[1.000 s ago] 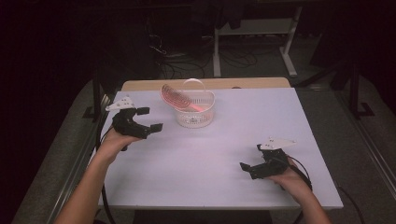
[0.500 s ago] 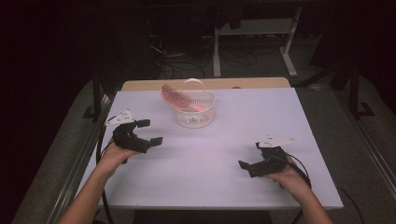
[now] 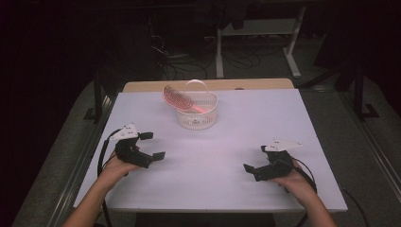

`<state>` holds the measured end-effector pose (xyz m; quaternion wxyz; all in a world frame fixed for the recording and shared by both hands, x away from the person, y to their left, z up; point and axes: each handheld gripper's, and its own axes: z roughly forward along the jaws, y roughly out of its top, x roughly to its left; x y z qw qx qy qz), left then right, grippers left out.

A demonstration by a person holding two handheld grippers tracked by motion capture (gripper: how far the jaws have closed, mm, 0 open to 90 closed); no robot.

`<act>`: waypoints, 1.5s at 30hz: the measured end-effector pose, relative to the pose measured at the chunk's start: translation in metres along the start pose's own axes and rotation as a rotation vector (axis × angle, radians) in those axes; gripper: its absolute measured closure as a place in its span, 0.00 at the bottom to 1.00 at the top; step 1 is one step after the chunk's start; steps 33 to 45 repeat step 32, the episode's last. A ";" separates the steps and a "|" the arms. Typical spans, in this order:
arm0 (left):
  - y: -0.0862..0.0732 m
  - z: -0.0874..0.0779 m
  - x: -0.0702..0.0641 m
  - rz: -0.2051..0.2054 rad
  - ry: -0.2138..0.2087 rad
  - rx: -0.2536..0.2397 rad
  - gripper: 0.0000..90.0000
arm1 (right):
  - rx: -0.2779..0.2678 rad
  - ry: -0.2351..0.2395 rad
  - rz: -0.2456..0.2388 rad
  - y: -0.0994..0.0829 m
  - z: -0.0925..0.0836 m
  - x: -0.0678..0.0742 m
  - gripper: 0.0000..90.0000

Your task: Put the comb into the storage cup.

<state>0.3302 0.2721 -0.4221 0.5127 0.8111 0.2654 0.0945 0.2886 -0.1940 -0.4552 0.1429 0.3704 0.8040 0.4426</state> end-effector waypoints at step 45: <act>-0.038 -0.006 -0.004 -0.008 -0.007 0.065 0.00 | 0.010 -0.005 -0.014 -0.003 -0.001 0.000 0.00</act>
